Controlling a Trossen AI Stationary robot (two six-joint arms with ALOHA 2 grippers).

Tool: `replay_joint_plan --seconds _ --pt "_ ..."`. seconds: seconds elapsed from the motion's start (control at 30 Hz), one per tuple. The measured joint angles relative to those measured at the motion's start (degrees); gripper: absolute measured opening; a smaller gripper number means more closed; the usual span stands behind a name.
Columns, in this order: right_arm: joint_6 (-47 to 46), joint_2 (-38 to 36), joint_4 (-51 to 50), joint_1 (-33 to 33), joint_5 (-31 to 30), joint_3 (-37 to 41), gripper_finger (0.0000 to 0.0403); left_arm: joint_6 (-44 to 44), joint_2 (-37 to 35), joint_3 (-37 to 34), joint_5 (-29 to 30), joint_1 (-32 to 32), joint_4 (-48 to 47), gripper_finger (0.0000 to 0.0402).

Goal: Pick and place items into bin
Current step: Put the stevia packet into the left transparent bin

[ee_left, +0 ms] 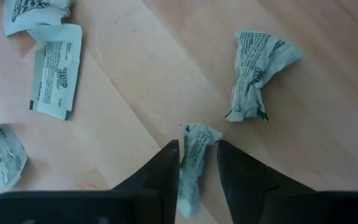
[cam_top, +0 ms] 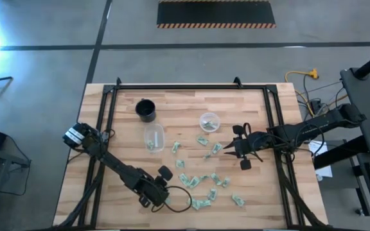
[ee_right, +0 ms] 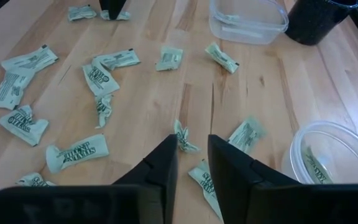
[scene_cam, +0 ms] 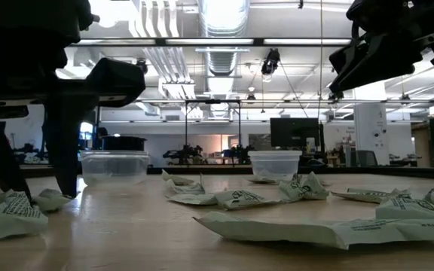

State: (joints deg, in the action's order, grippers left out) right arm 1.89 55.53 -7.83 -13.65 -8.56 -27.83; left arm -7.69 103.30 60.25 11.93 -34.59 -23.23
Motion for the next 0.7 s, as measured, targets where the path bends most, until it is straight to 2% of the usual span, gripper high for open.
replay_joint_plan --seconds 0.27,0.43,0.7 --pt "0.0 0.0 0.0 0.0 0.0 0.0 0.0074 2.8 0.0 0.3 2.2 0.1 0.1 0.0006" --pt "0.0 0.0 -0.1 0.0 0.0 0.0 0.0077 5.9 -0.3 2.0 3.8 0.1 -2.2 0.0009" --pt "0.0 0.0 -0.1 0.0 0.0 0.1 0.0068 13.9 -0.3 9.1 14.7 0.0 -22.6 0.001"
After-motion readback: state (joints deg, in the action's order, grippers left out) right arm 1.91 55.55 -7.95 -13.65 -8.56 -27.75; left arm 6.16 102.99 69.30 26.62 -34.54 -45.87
